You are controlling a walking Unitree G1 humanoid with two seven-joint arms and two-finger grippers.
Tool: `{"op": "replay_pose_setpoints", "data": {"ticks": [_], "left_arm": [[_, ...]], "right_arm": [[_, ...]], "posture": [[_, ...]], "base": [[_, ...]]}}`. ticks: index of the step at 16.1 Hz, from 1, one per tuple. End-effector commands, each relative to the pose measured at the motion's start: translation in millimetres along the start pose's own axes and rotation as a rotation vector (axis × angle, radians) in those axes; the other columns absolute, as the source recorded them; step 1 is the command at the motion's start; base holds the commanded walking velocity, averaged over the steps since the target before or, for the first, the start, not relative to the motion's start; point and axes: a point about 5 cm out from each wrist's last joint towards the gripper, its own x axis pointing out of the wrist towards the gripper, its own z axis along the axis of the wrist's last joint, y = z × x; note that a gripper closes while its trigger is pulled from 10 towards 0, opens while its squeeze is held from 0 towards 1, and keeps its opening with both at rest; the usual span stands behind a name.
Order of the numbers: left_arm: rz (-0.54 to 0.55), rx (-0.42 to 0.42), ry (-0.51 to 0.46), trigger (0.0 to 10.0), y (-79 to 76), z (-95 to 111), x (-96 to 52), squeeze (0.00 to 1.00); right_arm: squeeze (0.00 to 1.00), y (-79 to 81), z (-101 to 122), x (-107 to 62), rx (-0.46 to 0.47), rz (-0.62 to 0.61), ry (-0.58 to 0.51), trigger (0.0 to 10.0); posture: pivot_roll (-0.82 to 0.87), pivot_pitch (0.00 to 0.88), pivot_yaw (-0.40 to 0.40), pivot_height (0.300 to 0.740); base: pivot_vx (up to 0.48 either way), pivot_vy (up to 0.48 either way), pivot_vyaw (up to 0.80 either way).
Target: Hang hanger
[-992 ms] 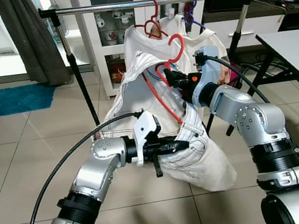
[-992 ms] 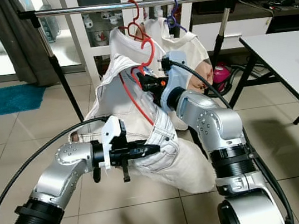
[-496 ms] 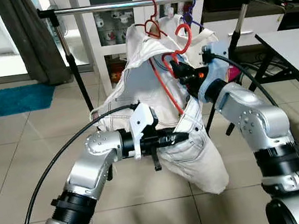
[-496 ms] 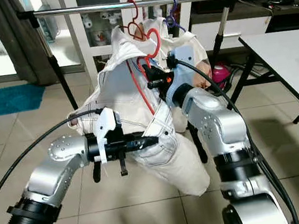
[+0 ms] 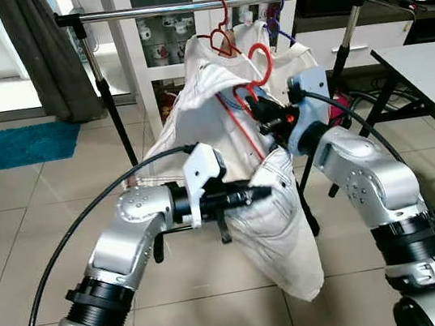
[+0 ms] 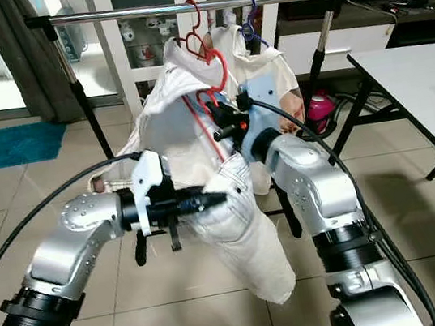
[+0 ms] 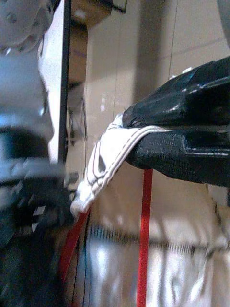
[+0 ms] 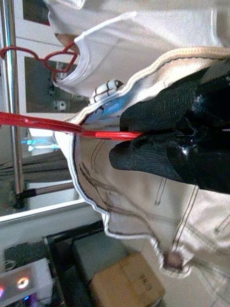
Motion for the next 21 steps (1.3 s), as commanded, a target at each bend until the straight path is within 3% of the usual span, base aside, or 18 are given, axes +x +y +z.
{"op": "replay_pose_setpoints", "data": {"ticks": [1,3,8,12,13,14,15,16,17,18,20,21], "left_arm": [[0.093,0.092,-0.058,0.0,17.5,25,-13.4,0.00],[0.124,0.168,-0.067,0.0,25.9,44,-28.5,0.00],[0.122,0.298,-0.096,0.0,27.0,82,-49.9,0.00],[0.149,0.295,-0.043,0.0,27.6,80,-63.5,0.00],[0.149,0.254,-0.023,0.0,26.0,72,-66.4,0.00],[0.181,0.161,0.030,0.0,25.6,45,-71.4,0.00],[0.208,0.139,0.059,0.0,27.2,34,-73.4,0.00],[0.284,0.066,0.117,0.0,30.6,5,-79.3,0.00],[0.284,0.066,0.117,0.0,30.6,5,-79.3,0.00],[0.370,-0.011,0.148,0.0,34.8,-17,-83.7,0.00],[0.472,-0.089,0.258,0.0,36.2,-55,-89.5,0.00],[0.493,-0.109,0.280,0.0,35.3,-64,-89.9,0.00]], "right_arm": [[0.00,-6.8,-4,-4.0,-0.037,-0.021,0.010,10.0],[0.00,-13.3,-15,-7.8,-0.056,-0.046,0.052,10.0],[0.00,-29.3,-28,-14.4,-0.075,-0.108,0.107,10.0],[0.00,-39.5,-20,-16.4,-0.109,-0.129,0.091,10.0],[0.00,-43.0,-15,-17.0,-0.114,-0.133,0.081,10.0],[0.00,-45.7,-7,-17.7,-0.112,-0.127,0.062,10.0],[0.00,-45.7,-4,-17.9,-0.107,-0.120,0.055,10.0],[0.00,-44.2,4,-18.5,-0.110,-0.087,0.046,10.0],[0.00,-44.2,4,-18.5,-0.110,-0.087,0.046,10.0],[0.00,-40.5,9,-19.6,-0.110,-0.037,0.059,10.0],[0.00,-32.7,14,-23.0,-0.092,0.040,0.092,10.0],[0.00,-30.3,16,-24.2,-0.076,0.056,0.094,10.0]], "posture": [[-0.14,0.000,0.008,0.740],[-0.14,0.000,0.007,0.740],[-0.14,0.000,0.010,0.740],[-0.13,0.000,0.015,0.740],[-0.13,0.000,0.015,0.740],[-0.13,0.000,0.015,0.740],[-0.13,0.000,0.013,0.740],[-0.13,0.000,0.010,0.740],[-0.13,0.000,0.010,0.740],[-0.13,0.000,0.006,0.740],[-0.13,0.000,0.005,0.740],[-0.13,0.000,0.005,0.740]], "base": [[0.000,0.000,0.00],[0.000,0.000,0.00],[0.000,0.000,0.00],[0.000,0.000,0.00],[0.000,0.000,0.00],[0.000,0.000,0.00],[0.000,0.000,0.00],[0.000,0.000,0.00],[0.000,0.000,0.00],[0.000,0.000,0.00],[0.000,0.000,0.00],[0.000,0.000,0.00]]}}
